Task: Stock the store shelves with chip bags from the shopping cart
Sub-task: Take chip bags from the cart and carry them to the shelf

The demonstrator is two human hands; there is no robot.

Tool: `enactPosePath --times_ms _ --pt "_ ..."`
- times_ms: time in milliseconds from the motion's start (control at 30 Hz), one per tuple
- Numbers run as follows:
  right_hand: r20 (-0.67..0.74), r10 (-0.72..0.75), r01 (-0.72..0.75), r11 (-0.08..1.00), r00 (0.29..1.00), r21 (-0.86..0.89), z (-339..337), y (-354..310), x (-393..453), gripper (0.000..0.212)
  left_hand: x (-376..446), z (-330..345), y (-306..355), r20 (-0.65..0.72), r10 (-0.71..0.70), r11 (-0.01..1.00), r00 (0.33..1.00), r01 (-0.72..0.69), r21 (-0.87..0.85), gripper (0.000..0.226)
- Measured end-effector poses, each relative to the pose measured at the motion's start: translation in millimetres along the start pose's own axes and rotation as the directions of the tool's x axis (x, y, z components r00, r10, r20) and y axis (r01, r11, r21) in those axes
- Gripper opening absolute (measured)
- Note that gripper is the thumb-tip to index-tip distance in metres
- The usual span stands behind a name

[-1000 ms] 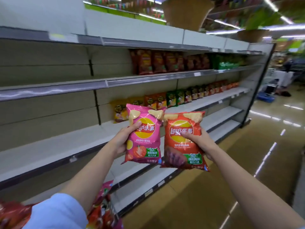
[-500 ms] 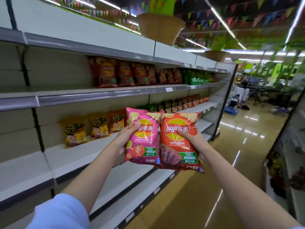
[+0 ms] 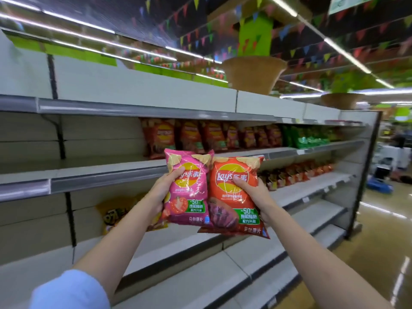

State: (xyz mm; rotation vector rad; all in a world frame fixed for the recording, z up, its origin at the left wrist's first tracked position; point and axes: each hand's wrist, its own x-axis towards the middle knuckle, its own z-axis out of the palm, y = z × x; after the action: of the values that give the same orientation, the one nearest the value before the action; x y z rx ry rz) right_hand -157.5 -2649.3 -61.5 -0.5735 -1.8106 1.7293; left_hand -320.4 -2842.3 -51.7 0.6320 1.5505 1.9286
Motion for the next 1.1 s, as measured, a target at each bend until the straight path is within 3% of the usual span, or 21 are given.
enactPosePath --times_ms 100,233,367,533,667,767,967,1100 --pt "0.114 -0.032 0.031 0.999 0.993 0.014 0 -8 35 0.074 14 4 9 -0.075 0.046 0.999 0.996 -0.046 0.005 0.041" --pt "0.179 -0.042 0.042 0.999 0.983 0.006 -11 -17 74 0.058 28 20 16 -0.142 0.084 0.996 0.986 -0.085 -0.001 0.040" --pt "0.236 -0.054 0.051 0.999 0.970 0.015 -35 -22 108 0.066 47 45 12 -0.208 0.109 0.994 0.972 -0.109 0.014 0.036" --pt "0.298 -0.062 0.057 0.998 0.953 0.025 -57 -14 135 0.048 61 67 1 -0.259 0.133 0.991 0.957 -0.120 0.066 0.039" --pt "0.351 -0.057 0.042 0.998 0.935 0.051 -59 -9 156 0.060 68 63 -4 -0.322 0.136 0.990 0.937 -0.113 0.089 0.058" --pt "0.368 -0.043 0.025 0.998 0.929 0.056 -58 -7 176 0.075 76 55 -1 -0.381 0.129 0.990 0.915 -0.096 0.104 0.056" --pt "0.410 -0.026 0.021 1.000 0.912 0.017 -40 2 213 0.058 103 35 0 -0.438 0.123 0.989 0.890 -0.072 0.132 0.053" --pt "0.402 -0.014 0.016 1.000 0.916 -0.003 -32 3 251 0.060 143 29 10 -0.425 0.119 0.990 0.897 -0.073 0.122 0.053"
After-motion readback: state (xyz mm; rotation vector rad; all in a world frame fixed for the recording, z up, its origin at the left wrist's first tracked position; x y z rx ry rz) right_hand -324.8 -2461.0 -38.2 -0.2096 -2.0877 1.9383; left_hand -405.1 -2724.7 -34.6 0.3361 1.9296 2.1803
